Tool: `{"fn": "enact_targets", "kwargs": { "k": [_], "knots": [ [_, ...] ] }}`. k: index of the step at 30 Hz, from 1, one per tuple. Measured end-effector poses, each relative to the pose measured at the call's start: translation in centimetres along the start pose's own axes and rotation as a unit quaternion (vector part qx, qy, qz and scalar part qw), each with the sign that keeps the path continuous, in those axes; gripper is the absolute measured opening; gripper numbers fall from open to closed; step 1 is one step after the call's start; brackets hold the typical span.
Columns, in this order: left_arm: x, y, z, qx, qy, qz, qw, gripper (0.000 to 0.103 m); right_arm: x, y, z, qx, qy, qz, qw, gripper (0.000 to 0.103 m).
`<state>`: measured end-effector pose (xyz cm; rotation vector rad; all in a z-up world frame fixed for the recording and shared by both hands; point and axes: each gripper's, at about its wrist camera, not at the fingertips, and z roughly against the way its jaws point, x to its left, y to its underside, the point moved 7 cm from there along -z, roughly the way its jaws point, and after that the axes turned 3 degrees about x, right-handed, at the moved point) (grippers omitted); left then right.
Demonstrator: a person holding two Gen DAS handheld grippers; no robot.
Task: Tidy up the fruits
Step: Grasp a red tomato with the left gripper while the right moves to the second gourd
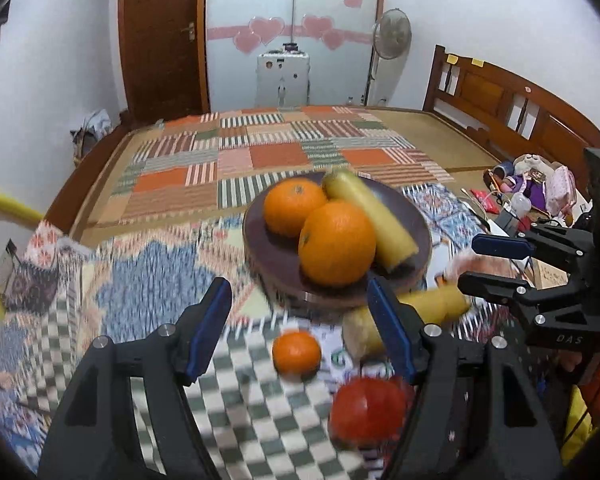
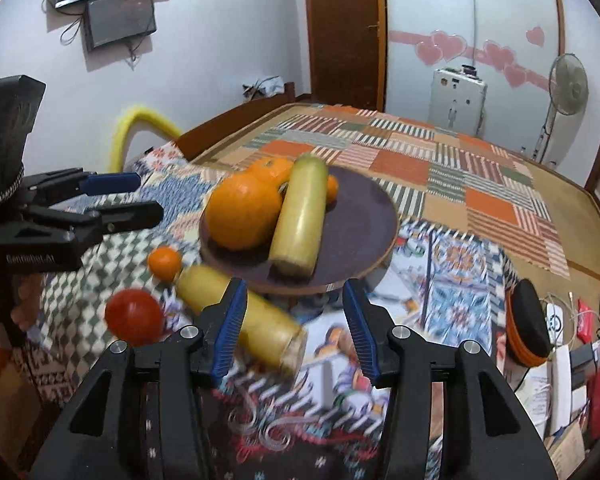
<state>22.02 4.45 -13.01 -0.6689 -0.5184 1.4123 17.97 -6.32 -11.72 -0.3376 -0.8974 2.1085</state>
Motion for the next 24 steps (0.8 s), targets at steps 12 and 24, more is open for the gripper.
{"fn": "enact_targets", "kwargs": {
  "k": [12,24],
  "knots": [
    [-1.2,4.4,0.4,0.023,0.024,0.012,0.9994,0.07,1.2,1.3,-2.0,0.028,-0.013,0.023,0.999,0.049],
    [-3.1,6.1,-0.3,0.04,0.04,0.008,0.9984,0.07,1.9,2.1,-2.3,0.042,-0.009,0.057,0.997,0.047]
  ]
}}
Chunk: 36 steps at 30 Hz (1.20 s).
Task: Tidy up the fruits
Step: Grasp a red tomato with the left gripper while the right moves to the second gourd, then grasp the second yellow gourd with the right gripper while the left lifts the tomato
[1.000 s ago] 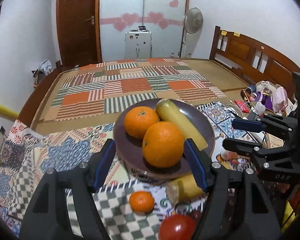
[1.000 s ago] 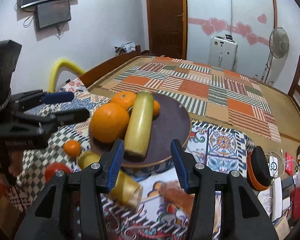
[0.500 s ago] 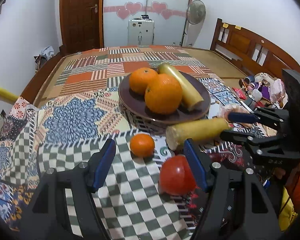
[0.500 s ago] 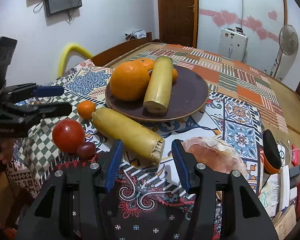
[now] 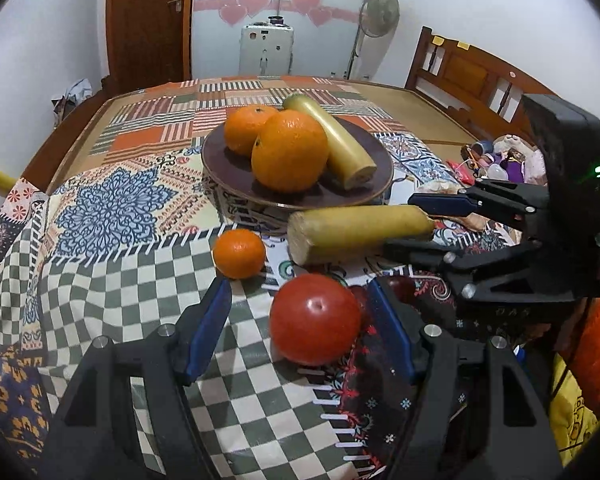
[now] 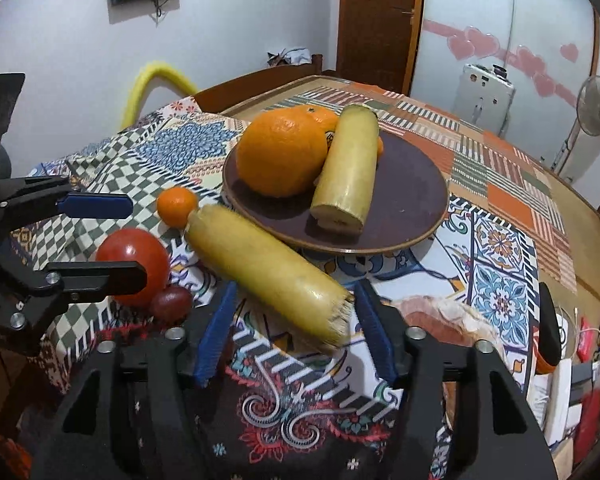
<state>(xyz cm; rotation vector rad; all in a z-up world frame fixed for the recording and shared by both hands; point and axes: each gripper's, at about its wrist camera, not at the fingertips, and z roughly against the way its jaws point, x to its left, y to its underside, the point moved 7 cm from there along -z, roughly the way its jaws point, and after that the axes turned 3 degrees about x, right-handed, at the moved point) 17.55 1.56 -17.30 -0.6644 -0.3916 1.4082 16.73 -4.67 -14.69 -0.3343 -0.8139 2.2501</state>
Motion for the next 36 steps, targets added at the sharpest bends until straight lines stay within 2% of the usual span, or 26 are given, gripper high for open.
{"fn": "enact_targets", "kwargs": {
  "k": [5,9,12,14,17,21,23,24,27,33,36],
  "knots": [
    [-0.1,1.1,-0.2,0.006,0.007,0.006,0.9999,0.07,0.5,1.2,1.8,-0.002,-0.017,-0.007,1.0,0.029],
    [-0.3,1.4,-0.5,0.008,0.012,0.005,0.9999,0.056,0.7,1.7,1.8,0.004,-0.029,-0.009,1.0,0.025],
    [-0.4,1.4,-0.8,0.011,0.027,0.011,0.9995,0.047,0.8,1.2,1.2,0.003,-0.017,-0.005,1.0,0.028],
    [-0.3,1.5,-0.8,0.008,0.029,0.011,0.9995,0.047,0.8,0.8,0.9,0.002,-0.02,-0.005,1.0,0.034],
    [-0.1,1.6,-0.7,0.008,0.033,0.011,0.9994,0.046,0.6,0.2,0.2,0.002,-0.019,-0.004,1.0,0.039],
    [0.7,1.7,-0.1,0.004,0.017,0.009,0.9998,0.046,-0.2,-0.4,-0.4,0.001,-0.026,-0.02,0.999,0.043],
    [1.5,1.8,0.1,0.002,0.011,0.014,0.9998,0.046,-0.4,-0.5,-0.4,-0.003,-0.027,-0.025,0.999,0.058],
    [1.8,1.7,0.2,0.001,0.007,0.017,0.9998,0.046,-0.4,-0.5,-0.4,-0.005,-0.025,-0.024,0.999,0.06],
    [3.2,1.6,0.6,-0.006,-0.01,0.026,0.9996,0.046,-0.1,-1.0,-0.8,-0.004,-0.032,-0.019,0.999,0.061],
    [4.8,1.6,0.7,-0.007,-0.012,0.044,0.9989,0.046,0.9,-1.6,-1.9,0.009,-0.047,-0.002,0.999,0.063],
    [4.4,1.5,0.5,-0.005,-0.011,0.041,0.9991,0.046,1.1,-1.5,-2.0,0.012,-0.047,0.008,0.999,0.059]
  ]
}}
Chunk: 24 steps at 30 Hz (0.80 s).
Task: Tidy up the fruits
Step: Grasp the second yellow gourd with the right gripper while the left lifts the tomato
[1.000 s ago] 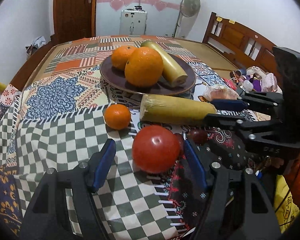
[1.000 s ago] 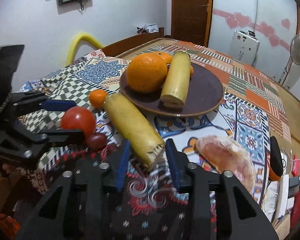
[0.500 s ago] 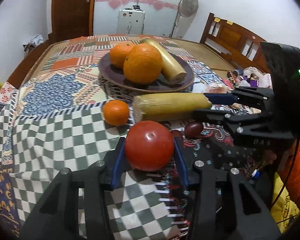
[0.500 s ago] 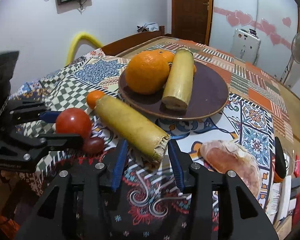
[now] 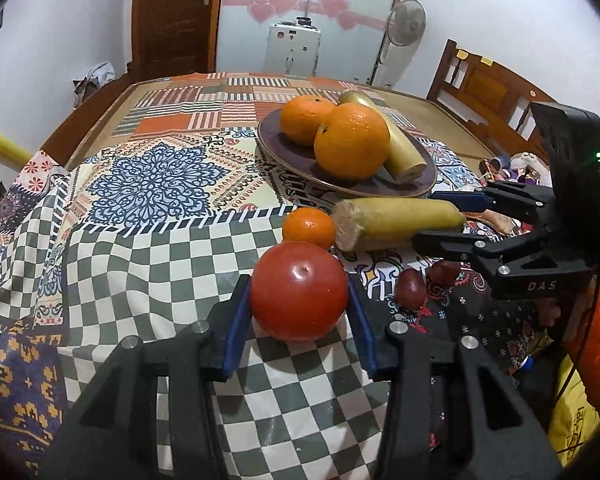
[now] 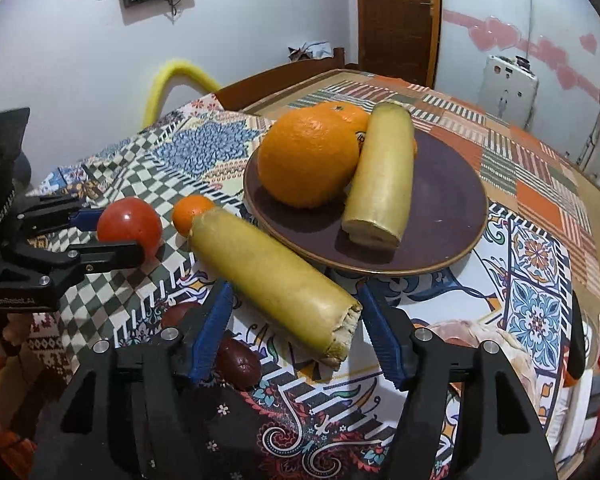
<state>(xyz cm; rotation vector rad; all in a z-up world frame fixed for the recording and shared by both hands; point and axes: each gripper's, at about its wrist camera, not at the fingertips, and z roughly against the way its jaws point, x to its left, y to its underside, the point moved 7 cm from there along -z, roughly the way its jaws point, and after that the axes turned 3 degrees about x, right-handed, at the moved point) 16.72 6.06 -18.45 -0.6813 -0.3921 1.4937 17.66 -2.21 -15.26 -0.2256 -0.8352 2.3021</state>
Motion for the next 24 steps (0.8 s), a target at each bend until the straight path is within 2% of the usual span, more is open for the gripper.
{"fn": "enact_targets", "kwargs": {
  "k": [5,8,16,20,24],
  "knots": [
    [-0.5,0.1,-0.4,-0.001,0.0,-0.003,1.0,0.046,0.2,0.7,1.0,-0.007,-0.021,0.001,1.0,0.042],
    [-0.7,0.1,-0.3,-0.001,0.003,-0.001,1.0,0.046,0.6,1.4,1.9,-0.015,-0.022,0.0,1.0,0.038],
    [-0.9,0.6,0.4,-0.001,0.001,-0.003,1.0,0.046,-0.7,3.4,4.9,-0.034,0.011,-0.025,0.999,0.037],
    [-1.2,1.0,0.8,-0.001,0.002,-0.005,1.0,0.046,-1.5,5.1,6.0,-0.034,0.056,-0.034,0.997,0.037],
    [-1.8,1.6,1.2,0.0,0.005,-0.012,0.9999,0.046,-3.1,7.3,6.9,-0.022,0.083,-0.059,0.995,0.036]
  ]
}}
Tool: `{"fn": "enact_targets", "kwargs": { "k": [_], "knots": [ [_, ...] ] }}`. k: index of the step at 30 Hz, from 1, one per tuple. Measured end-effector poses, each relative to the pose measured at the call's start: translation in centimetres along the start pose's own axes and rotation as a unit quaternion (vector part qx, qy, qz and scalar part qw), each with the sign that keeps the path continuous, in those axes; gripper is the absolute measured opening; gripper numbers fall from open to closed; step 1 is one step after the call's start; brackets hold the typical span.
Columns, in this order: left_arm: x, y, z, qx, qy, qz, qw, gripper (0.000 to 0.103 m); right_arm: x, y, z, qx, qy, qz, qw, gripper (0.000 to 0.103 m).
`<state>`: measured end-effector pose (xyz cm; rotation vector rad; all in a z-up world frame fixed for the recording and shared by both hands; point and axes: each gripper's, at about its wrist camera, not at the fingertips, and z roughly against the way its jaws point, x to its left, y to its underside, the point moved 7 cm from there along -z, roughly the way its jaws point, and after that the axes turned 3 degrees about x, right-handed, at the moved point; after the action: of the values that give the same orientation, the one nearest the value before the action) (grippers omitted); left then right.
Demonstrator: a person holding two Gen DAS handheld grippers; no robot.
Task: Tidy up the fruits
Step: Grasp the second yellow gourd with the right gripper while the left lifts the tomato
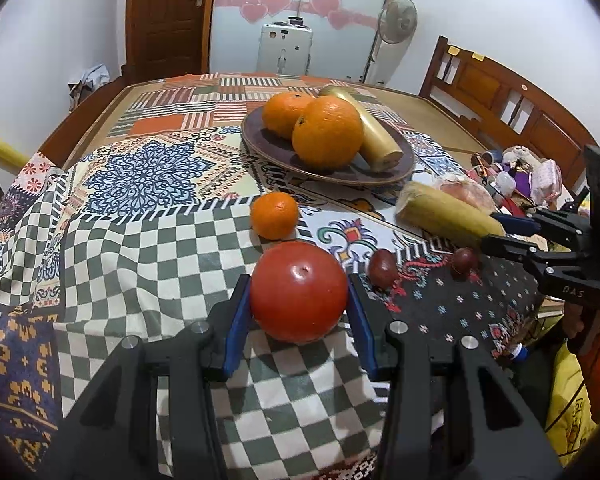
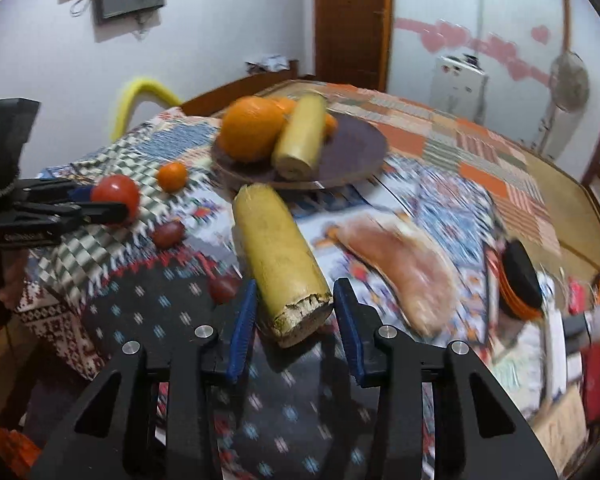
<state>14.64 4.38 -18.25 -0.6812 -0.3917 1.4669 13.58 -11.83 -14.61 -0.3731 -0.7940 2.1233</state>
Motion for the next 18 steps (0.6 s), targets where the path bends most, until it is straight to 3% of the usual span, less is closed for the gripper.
{"fn": "enact_targets", "kwargs": {
  "k": [7,14,18],
  "knots": [
    [-1.7,0.6,0.3,0.003,-0.003,-0.024,0.9997,0.046,-0.1,1.9,1.8,0.012,0.028,0.007,1.0,0.035],
    [-2.4,0.4,0.3,-0.001,0.002,-0.027,0.9996,0.046,0.2,-1.6,1.6,-0.014,0.019,0.011,1.0,0.035],
    [-2.3,0.0,0.2,-0.004,0.006,-0.026,0.9996,0.046,0.0,-2.8,-1.3,0.006,0.008,0.008,1.0,0.035]
  ]
}}
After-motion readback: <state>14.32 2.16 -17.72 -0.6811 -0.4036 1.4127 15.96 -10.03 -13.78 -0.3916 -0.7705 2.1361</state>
